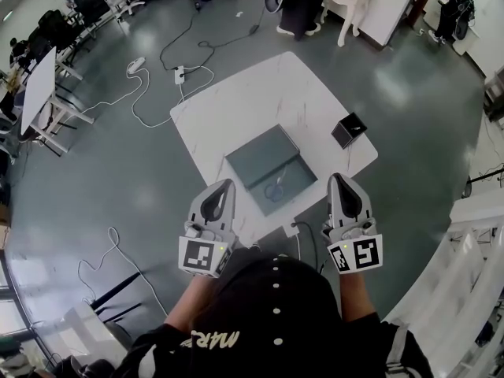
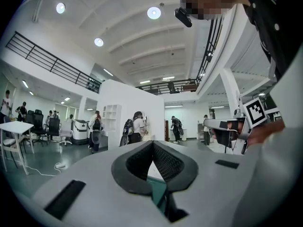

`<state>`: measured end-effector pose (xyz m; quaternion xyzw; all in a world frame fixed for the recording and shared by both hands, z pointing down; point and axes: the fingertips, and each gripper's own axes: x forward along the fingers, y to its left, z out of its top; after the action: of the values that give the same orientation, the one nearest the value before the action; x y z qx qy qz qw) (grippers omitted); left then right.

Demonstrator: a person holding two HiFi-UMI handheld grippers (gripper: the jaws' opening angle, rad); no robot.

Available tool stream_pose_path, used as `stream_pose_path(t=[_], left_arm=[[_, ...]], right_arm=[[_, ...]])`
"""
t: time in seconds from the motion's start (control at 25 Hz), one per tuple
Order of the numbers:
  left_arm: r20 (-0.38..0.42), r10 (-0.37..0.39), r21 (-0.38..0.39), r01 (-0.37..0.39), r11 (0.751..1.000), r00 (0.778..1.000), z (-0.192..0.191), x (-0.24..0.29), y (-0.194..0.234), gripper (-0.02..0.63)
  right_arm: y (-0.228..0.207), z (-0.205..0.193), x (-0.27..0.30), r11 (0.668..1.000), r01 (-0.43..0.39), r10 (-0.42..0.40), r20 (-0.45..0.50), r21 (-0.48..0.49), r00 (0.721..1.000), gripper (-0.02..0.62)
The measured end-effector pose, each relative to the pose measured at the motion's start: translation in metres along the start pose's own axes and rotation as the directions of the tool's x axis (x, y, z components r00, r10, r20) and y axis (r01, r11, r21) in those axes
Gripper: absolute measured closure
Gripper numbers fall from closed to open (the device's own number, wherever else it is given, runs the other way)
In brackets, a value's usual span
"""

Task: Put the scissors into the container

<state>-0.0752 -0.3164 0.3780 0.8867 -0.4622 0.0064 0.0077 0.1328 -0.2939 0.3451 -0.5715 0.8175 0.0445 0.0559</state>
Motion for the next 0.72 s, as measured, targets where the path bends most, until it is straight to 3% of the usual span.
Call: stream_pose_path(t=[0.72], left_arm=[[0.004,0.016,0.008,-0.016,1.0,1.0,0.0,0.003,0.011,0.58]], right_arm=[[0.006,-0.013,0.013,1.0,-0.002,0.002,-0.029,0.0,1.0,0.584]])
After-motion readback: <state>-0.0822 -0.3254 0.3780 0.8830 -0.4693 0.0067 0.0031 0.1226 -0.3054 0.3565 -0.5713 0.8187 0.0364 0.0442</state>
